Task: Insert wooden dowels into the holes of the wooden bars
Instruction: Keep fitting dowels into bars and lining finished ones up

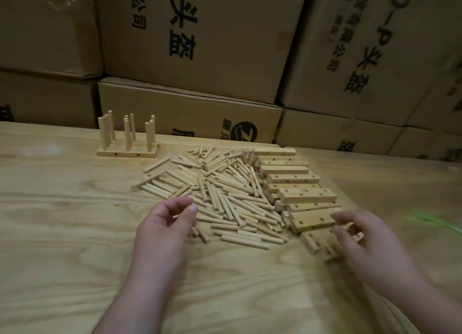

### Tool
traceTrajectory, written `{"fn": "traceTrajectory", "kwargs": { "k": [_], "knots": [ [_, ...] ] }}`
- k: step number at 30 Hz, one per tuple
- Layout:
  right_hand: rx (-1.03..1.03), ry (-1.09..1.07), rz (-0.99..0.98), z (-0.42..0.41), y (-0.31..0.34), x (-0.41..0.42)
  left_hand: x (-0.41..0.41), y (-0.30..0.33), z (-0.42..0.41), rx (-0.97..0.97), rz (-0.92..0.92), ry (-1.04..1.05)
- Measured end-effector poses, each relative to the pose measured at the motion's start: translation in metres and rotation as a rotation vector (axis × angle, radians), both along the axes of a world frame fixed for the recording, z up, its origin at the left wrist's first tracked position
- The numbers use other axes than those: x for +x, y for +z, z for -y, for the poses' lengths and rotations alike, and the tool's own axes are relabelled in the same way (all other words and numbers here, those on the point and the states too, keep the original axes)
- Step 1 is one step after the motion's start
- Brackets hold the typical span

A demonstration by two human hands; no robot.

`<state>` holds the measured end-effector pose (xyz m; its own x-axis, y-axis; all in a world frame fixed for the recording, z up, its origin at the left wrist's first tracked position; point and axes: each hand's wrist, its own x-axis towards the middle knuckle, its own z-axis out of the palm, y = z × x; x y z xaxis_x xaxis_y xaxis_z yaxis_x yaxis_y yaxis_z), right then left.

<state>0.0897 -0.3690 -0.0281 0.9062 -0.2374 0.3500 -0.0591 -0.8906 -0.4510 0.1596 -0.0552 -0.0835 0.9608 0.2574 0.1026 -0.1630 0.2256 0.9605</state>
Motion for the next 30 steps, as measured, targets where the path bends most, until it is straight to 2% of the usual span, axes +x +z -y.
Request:
{"fn": "traceTrajectory", "kwargs": {
  "k": [7, 11, 15, 21, 23, 26, 30],
  "knots": [
    [-0.213, -0.039, -0.125, 0.017, -0.031, -0.040, -0.003, 0.004, 0.003, -0.122, -0.033, -0.060],
    [-0.284, 0.004, -0.073, 0.010, -0.038, -0.055, -0.002, 0.004, 0.003, -0.146, -0.046, -0.057],
    [-0.307, 0.146, -0.037, -0.012, -0.034, -0.057, -0.004, 0.005, 0.004, -0.142, -0.050, -0.054],
    [-0.365, 0.433, -0.090, -0.043, -0.017, -0.044, -0.004, 0.006, 0.005, -0.160, -0.051, -0.053],
    [-0.306, 0.477, -0.094, -0.050, -0.015, -0.041, -0.005, 0.007, 0.005, -0.162, -0.043, -0.049],
    [-0.105, 0.504, -0.073, -0.070, -0.003, -0.028, -0.008, 0.009, 0.007, -0.114, -0.021, -0.057],
    [0.018, 0.517, 0.044, -0.112, 0.015, 0.007, -0.017, 0.012, 0.009, 0.003, 0.080, -0.181]
  ]
}}
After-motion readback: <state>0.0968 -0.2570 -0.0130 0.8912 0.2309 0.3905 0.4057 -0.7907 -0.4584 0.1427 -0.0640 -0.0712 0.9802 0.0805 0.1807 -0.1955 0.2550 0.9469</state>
